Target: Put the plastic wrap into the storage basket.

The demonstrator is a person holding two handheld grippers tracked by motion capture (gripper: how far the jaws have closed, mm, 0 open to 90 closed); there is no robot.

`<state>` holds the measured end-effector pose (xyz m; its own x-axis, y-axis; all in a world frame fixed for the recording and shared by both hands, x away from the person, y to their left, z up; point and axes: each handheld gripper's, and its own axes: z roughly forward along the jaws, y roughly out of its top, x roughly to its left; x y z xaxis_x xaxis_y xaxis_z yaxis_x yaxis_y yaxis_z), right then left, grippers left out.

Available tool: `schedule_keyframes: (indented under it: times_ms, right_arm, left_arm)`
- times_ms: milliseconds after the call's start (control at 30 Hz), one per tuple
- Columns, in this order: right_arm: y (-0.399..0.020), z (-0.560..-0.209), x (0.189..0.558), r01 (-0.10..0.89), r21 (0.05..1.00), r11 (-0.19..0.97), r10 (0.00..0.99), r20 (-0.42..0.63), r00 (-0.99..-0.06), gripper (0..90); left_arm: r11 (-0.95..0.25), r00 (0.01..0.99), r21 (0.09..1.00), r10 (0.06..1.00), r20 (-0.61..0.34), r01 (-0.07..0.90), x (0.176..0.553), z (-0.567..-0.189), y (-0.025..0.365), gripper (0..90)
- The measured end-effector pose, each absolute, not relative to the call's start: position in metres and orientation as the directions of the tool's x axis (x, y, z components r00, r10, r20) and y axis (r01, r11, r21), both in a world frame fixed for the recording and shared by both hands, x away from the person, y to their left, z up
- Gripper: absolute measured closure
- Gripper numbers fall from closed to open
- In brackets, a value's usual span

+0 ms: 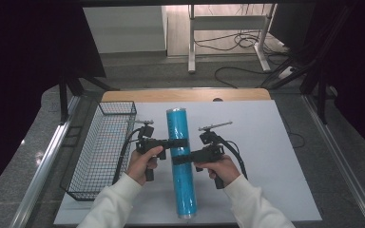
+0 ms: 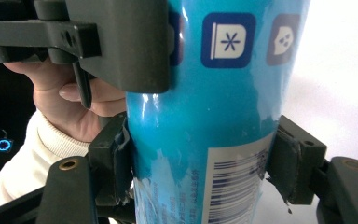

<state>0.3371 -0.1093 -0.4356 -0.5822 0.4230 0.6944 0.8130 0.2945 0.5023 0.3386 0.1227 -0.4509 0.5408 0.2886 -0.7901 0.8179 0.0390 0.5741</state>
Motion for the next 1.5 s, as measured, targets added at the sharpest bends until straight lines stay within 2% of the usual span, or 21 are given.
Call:
schedule_keyframes:
  times_ms: [267, 333, 367, 400, 500, 700, 867, 1100, 1500]
  right_arm:
    - [-0.105, -0.44, 0.332, 0.807, 0.53, 0.258, 0.403, 0.7, -0.589, 31.5]
    - [-0.105, -0.439, 0.331, 0.807, 0.536, 0.246, 0.387, 0.71, -0.589, 29.0]
    - [-0.105, -0.437, 0.33, 0.796, 0.554, 0.244, 0.372, 0.705, -0.604, 21.9]
    - [-0.105, -0.437, 0.33, 0.796, 0.554, 0.244, 0.372, 0.705, -0.604, 21.9]
    - [-0.11, -0.428, 0.324, 0.758, 0.602, 0.251, 0.402, 0.648, -0.647, 14.4]
    - [-0.155, -0.404, 0.317, 0.707, 0.678, 0.201, 0.422, 0.591, -0.687, 11.3]
    - [-0.206, -0.405, 0.318, 0.727, 0.669, 0.155, 0.498, 0.583, -0.642, 11.7]
    - [-0.266, -0.436, 0.318, 0.781, 0.619, 0.081, 0.599, 0.597, -0.534, 12.7]
    - [-0.286, -0.444, 0.313, 0.787, 0.614, 0.065, 0.643, 0.577, -0.504, 12.8]
  left_arm:
    - [0.021, 0.539, 0.569, 0.29, -0.791, 0.822, 0.338, -0.447, 0.131, 32.4]
    - [0.026, 0.54, 0.568, 0.276, -0.795, 0.823, 0.338, -0.446, 0.134, 32.5]
    - [0.025, 0.541, 0.568, 0.268, -0.797, 0.823, 0.338, -0.444, 0.136, 32.5]
    - [0.031, 0.542, 0.568, 0.263, -0.798, 0.822, 0.337, -0.443, 0.137, 32.5]
    - [0.032, 0.553, 0.58, 0.268, -0.789, 0.814, 0.335, -0.437, 0.142, 32.5]
    - [0.042, 0.552, 0.584, 0.278, -0.786, 0.81, 0.331, -0.427, 0.161, 32.5]
    - [0.052, 0.543, 0.582, 0.302, -0.784, 0.811, 0.327, -0.417, 0.181, 32.5]
    - [0.044, 0.538, 0.595, 0.376, -0.754, 0.803, 0.323, -0.397, 0.206, 32.5]
    - [0.035, 0.518, 0.607, 0.482, -0.706, 0.794, 0.323, -0.367, 0.244, 32.5]
